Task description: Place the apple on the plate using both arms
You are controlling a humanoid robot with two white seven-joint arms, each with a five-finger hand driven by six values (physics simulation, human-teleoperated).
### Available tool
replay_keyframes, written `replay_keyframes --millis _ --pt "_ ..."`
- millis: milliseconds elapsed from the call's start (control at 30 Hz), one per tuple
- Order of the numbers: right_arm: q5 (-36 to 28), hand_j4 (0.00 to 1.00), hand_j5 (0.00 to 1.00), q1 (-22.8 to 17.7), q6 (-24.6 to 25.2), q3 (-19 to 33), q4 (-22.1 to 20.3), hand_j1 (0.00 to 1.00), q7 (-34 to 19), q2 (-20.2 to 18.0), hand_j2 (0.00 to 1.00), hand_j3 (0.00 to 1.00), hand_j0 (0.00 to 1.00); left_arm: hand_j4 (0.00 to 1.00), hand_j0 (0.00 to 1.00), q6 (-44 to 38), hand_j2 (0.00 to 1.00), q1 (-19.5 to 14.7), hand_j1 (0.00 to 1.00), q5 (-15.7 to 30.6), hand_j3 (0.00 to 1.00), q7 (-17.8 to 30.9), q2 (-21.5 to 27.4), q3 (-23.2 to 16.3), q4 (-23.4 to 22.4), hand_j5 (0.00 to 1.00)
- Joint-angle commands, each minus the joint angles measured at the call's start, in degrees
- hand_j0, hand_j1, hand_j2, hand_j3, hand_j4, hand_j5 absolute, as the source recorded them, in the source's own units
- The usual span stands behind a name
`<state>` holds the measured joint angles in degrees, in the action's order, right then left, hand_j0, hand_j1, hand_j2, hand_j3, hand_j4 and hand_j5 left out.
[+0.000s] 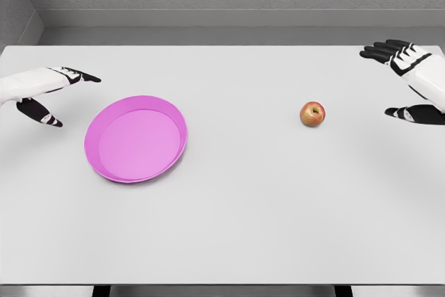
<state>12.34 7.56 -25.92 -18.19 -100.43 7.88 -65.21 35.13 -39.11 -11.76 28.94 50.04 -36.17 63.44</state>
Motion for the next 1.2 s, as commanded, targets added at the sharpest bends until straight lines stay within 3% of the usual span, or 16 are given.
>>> replay_keyframes --millis 0,167,300,367,567,767,867,1000,1167 --pt "0.0 1.0 1.0 0.1 -0.4 0.0 0.0 1.0 0.0 -0.1 1.0 1.0 1.0 1.0 1.0 -0.1 1.0 0.0 1.0 0.2 1.0 0.0 0.1 0.0 -0.1 1.0" --pt "-0.1 1.0 1.0 1.1 0.3 -2.1 0.0 1.0 -0.1 0.0 1.0 1.0 1.0 1.0 1.0 -0.1 1.0 0.0 1.0 0.2 1.0 0.0 0.1 0.0 0.0 1.0" --pt "-0.1 1.0 1.0 7.4 10.5 -10.9 0.0 1.0 -11.6 1.5 1.0 1.0 1.0 1.0 1.0 -0.1 1.0 0.0 1.0 0.2 1.0 0.0 0.1 0.0 -0.1 1.0" --pt "-0.1 1.0 1.0 11.2 11.4 -15.2 0.0 1.0 -17.3 3.2 1.0 1.0 1.0 1.0 1.0 -0.1 1.0 -0.2 1.0 0.2 1.0 0.0 0.1 0.0 -0.1 1.0" --pt "-0.1 1.0 1.0 20.9 22.6 -28.6 0.3 1.0 -20.1 6.3 1.0 1.0 1.0 1.0 1.0 -0.1 1.0 -0.2 1.0 0.2 1.0 0.0 0.1 0.0 -0.3 1.0" --pt "-0.1 1.0 1.0 24.5 32.3 -30.9 0.3 1.0 -25.0 9.1 1.0 1.0 1.0 1.0 1.0 -0.1 1.0 -0.6 1.0 0.2 1.0 0.0 -0.4 0.0 -0.7 1.0" --pt "-0.2 1.0 1.0 30.5 35.1 -35.3 1.7 1.0 -25.3 11.2 1.0 1.0 1.0 1.0 1.0 -0.1 1.0 -1.1 1.0 -1.0 1.0 0.0 -0.8 0.0 -0.7 1.0" --pt "-0.6 1.0 1.0 33.6 36.7 -35.5 3.7 1.0 -27.2 13.0 1.0 1.0 1.0 1.0 1.0 -0.1 1.0 -1.1 1.0 -1.0 1.0 0.0 -1.0 0.0 -0.8 1.0" --pt "-0.6 1.0 1.0 38.7 39.8 -41.1 8.0 1.0 -28.1 16.2 1.0 1.0 1.0 1.0 1.0 -0.1 1.0 -1.2 1.0 -1.1 1.0 0.0 -1.1 0.0 -1.2 1.0"
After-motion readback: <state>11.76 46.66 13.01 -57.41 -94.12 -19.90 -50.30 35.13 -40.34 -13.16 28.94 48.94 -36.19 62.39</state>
